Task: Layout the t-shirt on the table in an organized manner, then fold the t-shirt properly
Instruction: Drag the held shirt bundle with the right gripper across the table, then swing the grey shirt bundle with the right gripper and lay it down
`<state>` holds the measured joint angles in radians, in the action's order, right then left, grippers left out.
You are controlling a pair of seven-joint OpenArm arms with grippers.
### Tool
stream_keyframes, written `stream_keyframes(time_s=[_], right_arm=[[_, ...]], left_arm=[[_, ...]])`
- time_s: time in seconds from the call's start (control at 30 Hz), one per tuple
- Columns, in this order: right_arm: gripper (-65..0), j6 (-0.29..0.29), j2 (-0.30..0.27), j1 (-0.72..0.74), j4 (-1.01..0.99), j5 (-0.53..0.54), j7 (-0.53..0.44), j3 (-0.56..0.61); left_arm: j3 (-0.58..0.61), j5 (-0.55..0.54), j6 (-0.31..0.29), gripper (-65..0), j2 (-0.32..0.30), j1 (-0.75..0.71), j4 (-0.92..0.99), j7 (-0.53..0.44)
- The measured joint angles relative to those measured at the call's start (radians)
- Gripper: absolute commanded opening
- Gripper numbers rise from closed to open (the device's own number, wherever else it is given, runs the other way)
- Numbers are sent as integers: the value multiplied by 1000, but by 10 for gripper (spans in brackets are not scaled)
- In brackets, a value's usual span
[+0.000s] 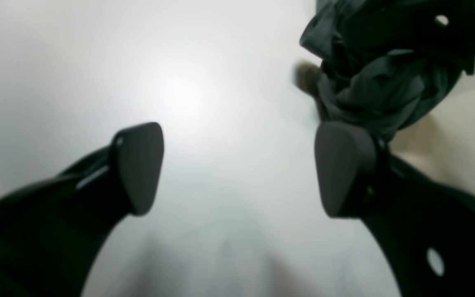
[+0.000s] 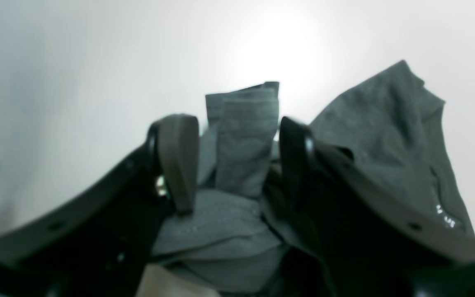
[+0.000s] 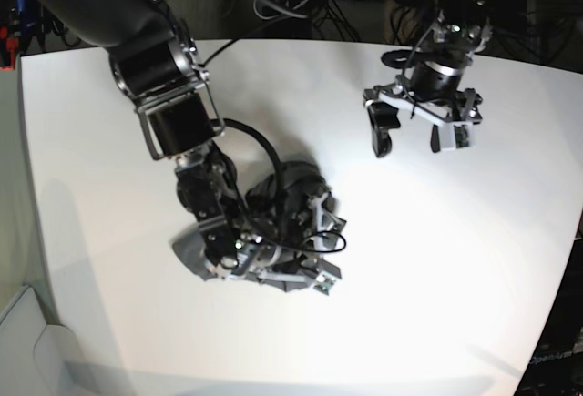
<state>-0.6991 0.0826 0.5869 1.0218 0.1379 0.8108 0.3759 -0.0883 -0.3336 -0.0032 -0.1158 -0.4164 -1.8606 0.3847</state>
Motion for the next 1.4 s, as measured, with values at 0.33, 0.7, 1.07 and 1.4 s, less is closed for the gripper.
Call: stream_keyframes(time_s=[0.33,0.7,1.07,1.4], right_arm=[[-589,0,-10,12,-95,13,-30,-1],[-650,3,-13,-28,182,-2,151,-7],[-650,0,-13,-130,669,54,408,-143],[-650,0,-172,-290,706,269,436,-297]], left_arm=[[0,0,0,-93,0,3,0,0],[-2,1,1,-93,-17,-8,1,0],[0,3,0,-93,-13,-5,1,-1],[6,2,-1,-93,-11,-2,-6,0]])
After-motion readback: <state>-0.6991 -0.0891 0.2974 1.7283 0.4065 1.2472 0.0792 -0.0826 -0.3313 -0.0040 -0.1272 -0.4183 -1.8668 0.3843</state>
